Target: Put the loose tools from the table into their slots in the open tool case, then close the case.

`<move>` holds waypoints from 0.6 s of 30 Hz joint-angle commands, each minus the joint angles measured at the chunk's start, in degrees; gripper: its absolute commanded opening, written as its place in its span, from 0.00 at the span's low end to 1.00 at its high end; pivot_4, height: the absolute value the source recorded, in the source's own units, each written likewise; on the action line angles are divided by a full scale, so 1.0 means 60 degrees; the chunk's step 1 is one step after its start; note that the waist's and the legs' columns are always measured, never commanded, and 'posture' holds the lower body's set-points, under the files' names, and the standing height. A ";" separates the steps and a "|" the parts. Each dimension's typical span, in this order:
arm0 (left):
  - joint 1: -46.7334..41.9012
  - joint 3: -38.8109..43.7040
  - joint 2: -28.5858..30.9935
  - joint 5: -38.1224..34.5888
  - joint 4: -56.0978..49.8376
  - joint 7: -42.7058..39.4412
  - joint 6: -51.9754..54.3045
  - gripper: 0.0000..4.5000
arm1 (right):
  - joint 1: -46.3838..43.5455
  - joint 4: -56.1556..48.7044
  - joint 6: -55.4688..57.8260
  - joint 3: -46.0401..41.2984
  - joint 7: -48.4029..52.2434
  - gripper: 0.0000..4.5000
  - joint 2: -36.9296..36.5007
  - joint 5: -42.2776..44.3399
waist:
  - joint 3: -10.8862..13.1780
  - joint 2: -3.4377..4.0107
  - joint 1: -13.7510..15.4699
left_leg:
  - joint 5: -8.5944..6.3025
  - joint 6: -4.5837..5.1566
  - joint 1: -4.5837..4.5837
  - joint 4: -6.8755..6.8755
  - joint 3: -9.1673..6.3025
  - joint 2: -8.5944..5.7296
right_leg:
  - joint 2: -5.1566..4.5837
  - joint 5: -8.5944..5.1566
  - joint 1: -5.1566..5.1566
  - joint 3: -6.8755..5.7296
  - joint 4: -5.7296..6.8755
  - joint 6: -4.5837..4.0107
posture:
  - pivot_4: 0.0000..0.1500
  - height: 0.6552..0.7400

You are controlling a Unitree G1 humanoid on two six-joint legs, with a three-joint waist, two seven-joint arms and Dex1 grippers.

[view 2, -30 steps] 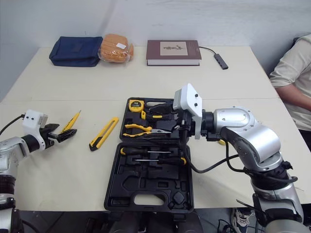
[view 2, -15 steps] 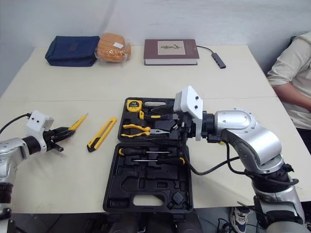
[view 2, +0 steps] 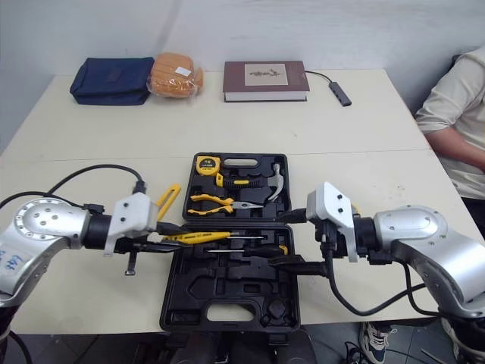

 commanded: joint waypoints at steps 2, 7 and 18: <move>-0.0141 -0.1017 0.0079 0.1059 -0.0039 -0.0257 -0.0821 0.08 | 0.0376 -0.0575 0.0014 -0.0382 0.0018 1.00 -0.0292 0.0245 | 0.0002 0.0002 0.0051 | 0.0001 0.0001 -0.0002 0.0004 0.0000 0.0000 | 0.0002 0.0000 0.0000 -0.0001 0.0001 0.0000 | 1.00 1.00; -0.0225 -0.1625 -0.0070 0.1753 -0.0035 -0.0157 -0.1064 0.08 | 0.0749 -0.0717 -0.0109 -0.0123 -0.0127 1.00 -0.0406 -0.0040 | 0.0004 -0.0001 0.0146 | -0.0004 0.0013 -0.0007 0.0024 -0.0003 0.0000 | 0.0002 0.0001 0.0012 -0.0001 -0.0004 0.0001 | 1.00 1.00; -0.0567 -0.2304 -0.0816 0.2576 0.0364 0.0077 -0.1043 0.08 | 0.0786 -0.0727 -0.0166 0.0086 -0.0429 1.00 -0.0279 -0.0131 | 0.0004 -0.0001 0.0277 | -0.0007 0.0016 -0.0008 0.0045 -0.0006 0.0000 | 0.0002 0.0002 0.0023 -0.0003 -0.0004 0.0004 | 1.00 1.00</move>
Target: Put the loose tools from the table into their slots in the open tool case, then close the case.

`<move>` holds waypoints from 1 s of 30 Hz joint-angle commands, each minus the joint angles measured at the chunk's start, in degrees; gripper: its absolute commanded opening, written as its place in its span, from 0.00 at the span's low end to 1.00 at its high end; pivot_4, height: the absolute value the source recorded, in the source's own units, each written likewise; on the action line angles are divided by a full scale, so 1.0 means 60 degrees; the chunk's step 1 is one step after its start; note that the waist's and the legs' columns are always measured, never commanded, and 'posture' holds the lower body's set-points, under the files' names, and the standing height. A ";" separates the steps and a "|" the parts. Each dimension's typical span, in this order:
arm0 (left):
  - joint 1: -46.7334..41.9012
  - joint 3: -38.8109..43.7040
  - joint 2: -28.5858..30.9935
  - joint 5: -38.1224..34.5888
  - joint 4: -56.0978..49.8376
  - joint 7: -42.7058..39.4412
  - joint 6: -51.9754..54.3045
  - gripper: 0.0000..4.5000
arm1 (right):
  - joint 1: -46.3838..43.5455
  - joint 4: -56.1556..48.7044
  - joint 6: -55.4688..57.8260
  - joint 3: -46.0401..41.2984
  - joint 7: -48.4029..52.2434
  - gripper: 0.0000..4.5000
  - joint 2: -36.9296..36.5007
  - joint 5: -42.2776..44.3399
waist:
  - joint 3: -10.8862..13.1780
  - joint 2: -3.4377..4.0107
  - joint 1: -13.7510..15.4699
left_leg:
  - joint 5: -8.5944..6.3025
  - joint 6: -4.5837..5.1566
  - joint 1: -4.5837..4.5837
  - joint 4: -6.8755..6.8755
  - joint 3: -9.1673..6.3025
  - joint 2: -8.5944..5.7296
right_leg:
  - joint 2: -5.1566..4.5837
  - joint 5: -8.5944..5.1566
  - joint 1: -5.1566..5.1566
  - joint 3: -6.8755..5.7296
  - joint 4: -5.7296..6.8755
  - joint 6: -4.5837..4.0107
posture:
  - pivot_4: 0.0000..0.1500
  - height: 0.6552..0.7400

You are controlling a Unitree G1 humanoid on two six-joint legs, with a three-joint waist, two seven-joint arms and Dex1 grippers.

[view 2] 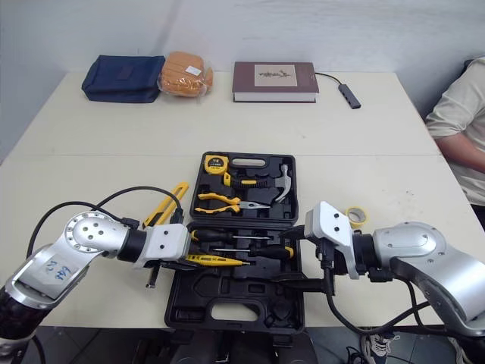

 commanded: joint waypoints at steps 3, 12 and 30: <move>-0.0259 -0.0232 -0.0285 0.0417 0.0245 0.0135 -0.0153 0.08 | -0.0079 -0.0245 -0.0223 0.0023 -0.0060 1.00 0.0056 -0.0070 | 0.0000 0.0000 0.0002 | 0.0000 0.0001 0.0000 0.0004 -0.0001 0.0000 | 0.0000 0.0000 0.0001 -0.0001 0.0002 0.0000 | 1.00 1.00; -0.0429 0.0169 -0.0449 -0.0028 0.0155 -0.0066 0.0522 0.39 | -0.0107 -0.0169 -0.0365 0.0122 -0.0063 1.00 0.0076 -0.0204 | 0.0000 -0.0001 0.0013 | -0.0003 0.0005 0.0000 0.0024 -0.0008 0.0000 | 0.0000 0.0003 0.0012 -0.0003 0.0004 0.0005 | 1.00 1.00; 0.0841 0.1849 -0.2374 -0.2205 0.1970 -0.0284 -0.0506 0.01 | -0.0340 0.0023 -0.0511 0.0352 -0.0022 1.00 0.0170 -0.0214 | 0.0001 -0.0001 -0.0001 | -0.0002 0.0005 -0.0001 0.0039 -0.0012 0.0001 | 0.0000 0.0004 0.0018 -0.0011 0.0006 0.0007 | 1.00 1.00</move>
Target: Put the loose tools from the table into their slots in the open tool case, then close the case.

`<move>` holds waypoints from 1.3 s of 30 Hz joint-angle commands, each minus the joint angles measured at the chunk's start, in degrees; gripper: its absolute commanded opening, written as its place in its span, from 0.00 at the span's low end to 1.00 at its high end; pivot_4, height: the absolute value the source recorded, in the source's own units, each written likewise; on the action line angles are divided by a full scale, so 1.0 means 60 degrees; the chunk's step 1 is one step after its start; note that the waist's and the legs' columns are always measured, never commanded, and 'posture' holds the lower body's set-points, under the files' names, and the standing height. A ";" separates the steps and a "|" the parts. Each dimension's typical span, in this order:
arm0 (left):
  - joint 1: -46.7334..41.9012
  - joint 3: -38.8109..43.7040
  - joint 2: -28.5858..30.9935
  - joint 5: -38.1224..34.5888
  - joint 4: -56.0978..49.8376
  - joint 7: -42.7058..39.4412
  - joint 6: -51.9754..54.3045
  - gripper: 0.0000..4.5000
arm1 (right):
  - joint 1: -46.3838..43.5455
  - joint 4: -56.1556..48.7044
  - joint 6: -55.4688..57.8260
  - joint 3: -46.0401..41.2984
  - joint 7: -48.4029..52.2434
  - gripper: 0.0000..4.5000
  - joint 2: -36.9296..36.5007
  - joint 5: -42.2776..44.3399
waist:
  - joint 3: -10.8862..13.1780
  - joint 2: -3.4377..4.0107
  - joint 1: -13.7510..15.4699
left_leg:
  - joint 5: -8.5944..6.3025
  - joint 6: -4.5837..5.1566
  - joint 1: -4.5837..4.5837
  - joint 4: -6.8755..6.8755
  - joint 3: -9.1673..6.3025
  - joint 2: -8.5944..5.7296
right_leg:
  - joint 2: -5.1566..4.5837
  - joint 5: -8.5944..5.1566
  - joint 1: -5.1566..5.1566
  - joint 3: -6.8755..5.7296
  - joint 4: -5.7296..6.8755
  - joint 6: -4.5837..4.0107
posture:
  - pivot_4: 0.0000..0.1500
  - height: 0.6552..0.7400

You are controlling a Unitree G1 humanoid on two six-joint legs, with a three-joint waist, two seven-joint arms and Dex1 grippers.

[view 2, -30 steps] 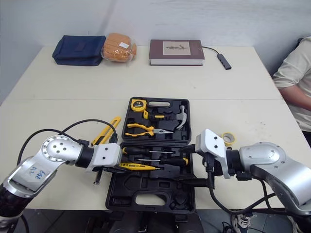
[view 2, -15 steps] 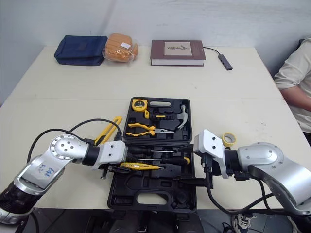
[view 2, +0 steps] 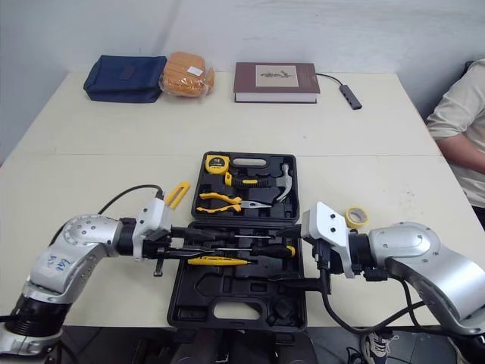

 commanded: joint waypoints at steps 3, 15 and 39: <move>0.0156 -0.0408 -0.0278 0.0126 0.0070 0.0108 -0.0293 0.01 | -0.0238 -0.0126 -0.0105 0.0037 0.0016 1.00 0.0089 -0.0010 | 0.0000 0.0000 -0.0002 | 0.0000 0.0000 0.0001 0.0000 0.0000 0.0000 | 0.0000 0.0000 0.0000 0.0000 0.0000 0.0000 | 1.00 1.00; 0.0020 -0.1683 -0.0032 0.1357 0.0957 -0.0252 -0.0956 0.01 | -0.0228 -0.0061 -0.0082 0.0047 0.0024 1.00 0.0057 -0.0085 | -0.0002 0.0002 -0.0016 | 0.0000 -0.0002 0.0007 -0.0001 0.0000 0.0001 | 0.0000 0.0000 0.0001 0.0002 0.0003 0.0000 | 1.00 1.00; 0.0856 0.1409 0.0887 -0.1497 -0.0288 0.0248 0.1358 0.30 | 0.0447 0.0323 0.0022 -0.1534 -0.0233 1.00 0.0092 0.0228 | -0.0075 0.0062 -0.0048 | -0.0003 -0.0001 0.0008 -0.0010 -0.0009 0.0012 | -0.0001 -0.0003 -0.0005 0.0008 0.0003 -0.0006 | 1.00 1.00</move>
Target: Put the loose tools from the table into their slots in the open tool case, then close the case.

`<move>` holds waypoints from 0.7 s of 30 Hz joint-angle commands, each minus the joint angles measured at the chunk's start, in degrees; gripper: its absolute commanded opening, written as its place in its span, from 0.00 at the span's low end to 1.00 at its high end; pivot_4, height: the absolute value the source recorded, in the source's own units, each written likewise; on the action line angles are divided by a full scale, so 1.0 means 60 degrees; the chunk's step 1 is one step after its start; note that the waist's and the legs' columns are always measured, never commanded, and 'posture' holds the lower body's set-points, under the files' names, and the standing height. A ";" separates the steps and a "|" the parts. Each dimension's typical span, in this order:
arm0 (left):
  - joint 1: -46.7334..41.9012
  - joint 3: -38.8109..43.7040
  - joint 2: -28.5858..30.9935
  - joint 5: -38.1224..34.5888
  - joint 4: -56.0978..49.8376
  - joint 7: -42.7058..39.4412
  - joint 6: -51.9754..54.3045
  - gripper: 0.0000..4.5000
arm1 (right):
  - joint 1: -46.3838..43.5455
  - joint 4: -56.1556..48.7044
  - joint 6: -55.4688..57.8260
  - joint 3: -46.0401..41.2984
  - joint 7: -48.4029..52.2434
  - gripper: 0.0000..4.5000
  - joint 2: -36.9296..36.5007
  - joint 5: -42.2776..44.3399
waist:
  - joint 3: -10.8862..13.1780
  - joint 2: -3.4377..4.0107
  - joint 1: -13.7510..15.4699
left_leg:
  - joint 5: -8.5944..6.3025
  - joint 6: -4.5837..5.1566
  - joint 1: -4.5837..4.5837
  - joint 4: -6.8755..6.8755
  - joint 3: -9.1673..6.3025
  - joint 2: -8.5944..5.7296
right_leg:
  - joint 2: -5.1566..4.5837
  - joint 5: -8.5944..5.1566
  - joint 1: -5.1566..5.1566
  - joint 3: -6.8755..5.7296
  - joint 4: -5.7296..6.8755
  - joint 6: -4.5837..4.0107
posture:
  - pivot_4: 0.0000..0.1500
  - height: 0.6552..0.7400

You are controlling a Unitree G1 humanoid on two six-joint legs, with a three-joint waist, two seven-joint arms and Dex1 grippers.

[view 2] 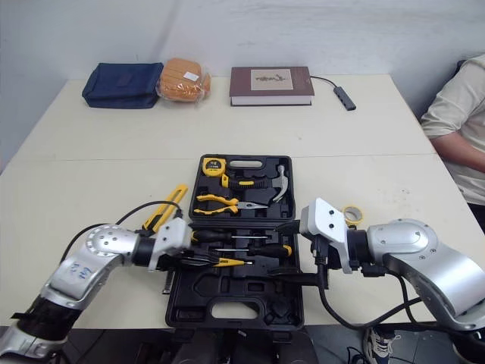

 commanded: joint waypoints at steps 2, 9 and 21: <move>0.0740 0.2941 0.0587 -0.1843 -0.0698 0.0495 0.1296 0.50 | 0.0967 0.0258 0.0063 -0.2148 0.0056 1.00 -0.0239 0.0490 | 0.0021 -0.0026 0.0036 | 0.0000 -0.0001 -0.0003 0.0000 -0.0003 0.0000 | -0.0001 0.0000 0.0001 -0.0002 -0.0006 0.0000 | 1.00 1.00; 0.2467 0.6040 0.0750 -0.1421 0.0572 0.1654 0.0963 0.99 | 0.3231 0.2104 -0.0548 -0.4969 0.0629 1.00 -0.0598 -0.0479 | 0.0023 -0.0027 0.0064 | -0.0022 0.0030 -0.0004 0.0000 0.0005 -0.0011 | -0.0012 0.0003 0.0020 -0.0002 -0.0037 0.0006 | 1.00 1.00; 0.3397 0.7871 0.1142 -0.0323 0.3252 0.2471 -0.0569 0.99 | 0.4030 0.4970 -0.1793 -0.6537 0.0810 1.00 -0.0765 -0.1908 | 0.0029 -0.0020 0.0064 | -0.0059 0.0053 0.0005 -0.0044 0.0007 -0.0008 | -0.0017 -0.0003 -0.0004 0.0003 -0.0040 -0.0006 | 1.00 1.00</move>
